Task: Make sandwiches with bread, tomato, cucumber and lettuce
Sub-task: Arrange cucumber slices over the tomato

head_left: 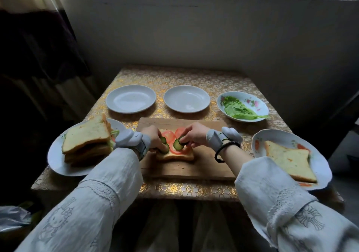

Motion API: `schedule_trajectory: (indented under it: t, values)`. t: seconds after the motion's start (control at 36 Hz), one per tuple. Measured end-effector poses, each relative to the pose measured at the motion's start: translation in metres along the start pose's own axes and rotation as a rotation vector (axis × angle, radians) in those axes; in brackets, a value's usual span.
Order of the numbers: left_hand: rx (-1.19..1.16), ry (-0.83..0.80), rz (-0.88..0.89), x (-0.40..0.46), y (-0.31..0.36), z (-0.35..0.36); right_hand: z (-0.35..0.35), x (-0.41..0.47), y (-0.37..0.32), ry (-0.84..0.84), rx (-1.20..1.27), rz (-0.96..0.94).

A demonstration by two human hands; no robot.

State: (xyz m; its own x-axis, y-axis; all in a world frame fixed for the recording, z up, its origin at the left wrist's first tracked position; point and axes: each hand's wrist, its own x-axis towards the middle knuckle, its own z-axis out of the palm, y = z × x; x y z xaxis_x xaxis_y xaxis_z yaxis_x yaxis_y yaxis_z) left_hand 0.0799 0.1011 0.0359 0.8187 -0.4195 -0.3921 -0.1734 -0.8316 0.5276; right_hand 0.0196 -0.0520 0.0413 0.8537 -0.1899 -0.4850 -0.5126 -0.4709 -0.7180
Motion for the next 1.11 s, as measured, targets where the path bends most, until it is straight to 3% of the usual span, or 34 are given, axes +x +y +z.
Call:
schedule_trajectory:
  t: [0.44,0.67,0.81,1.11]
  values:
    - [0.089,-0.008,0.006,0.004,0.008,-0.003,-0.003,0.005,0.001,0.085,-0.252,0.002]
    - [0.011,0.129,0.049,0.010,0.007,-0.015,-0.011,0.009,-0.004,0.177,-0.062,-0.024]
    - [-0.050,0.124,0.081,0.016,0.014,-0.010,-0.009,0.019,-0.006,0.262,-0.025,-0.032]
    - [0.067,0.199,0.107,0.028,0.014,-0.001,0.003,0.034,0.002,0.409,-0.284,-0.133]
